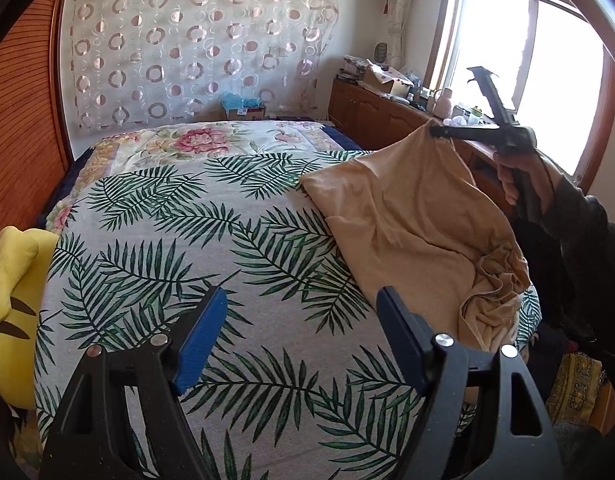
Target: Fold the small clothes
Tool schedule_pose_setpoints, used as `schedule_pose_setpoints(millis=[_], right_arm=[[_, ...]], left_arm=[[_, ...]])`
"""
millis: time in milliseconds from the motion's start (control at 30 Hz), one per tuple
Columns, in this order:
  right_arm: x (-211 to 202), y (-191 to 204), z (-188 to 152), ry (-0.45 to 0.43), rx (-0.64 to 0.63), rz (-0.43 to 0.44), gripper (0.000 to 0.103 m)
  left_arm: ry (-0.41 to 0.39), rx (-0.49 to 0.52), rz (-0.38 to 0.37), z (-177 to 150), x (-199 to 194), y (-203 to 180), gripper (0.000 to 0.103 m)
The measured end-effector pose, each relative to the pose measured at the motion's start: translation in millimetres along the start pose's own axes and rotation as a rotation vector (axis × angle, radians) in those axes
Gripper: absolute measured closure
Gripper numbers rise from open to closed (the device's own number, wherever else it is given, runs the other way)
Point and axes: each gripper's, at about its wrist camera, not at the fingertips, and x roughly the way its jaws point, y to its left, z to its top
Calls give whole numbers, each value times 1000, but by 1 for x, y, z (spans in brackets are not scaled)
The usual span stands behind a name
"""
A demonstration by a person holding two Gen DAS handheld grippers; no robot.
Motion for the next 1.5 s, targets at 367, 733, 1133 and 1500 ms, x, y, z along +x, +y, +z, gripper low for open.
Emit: schedule_pose_setpoints(millis=[367,733,1133,1500], right_arm=[[6,-20,-9,43,34,19,59],[37,-70,-30,174,162,138,58],[58,-86,-32,183,172,256,58],[68,-67,-33,144,66,312,58]], left_arm=[[27,2,-11,2,22,-8,25],[21,6,-14,46,74,-13,25],[40,18,-19,95,143,-29,25],[115,27,-43,114,197,-27,54]])
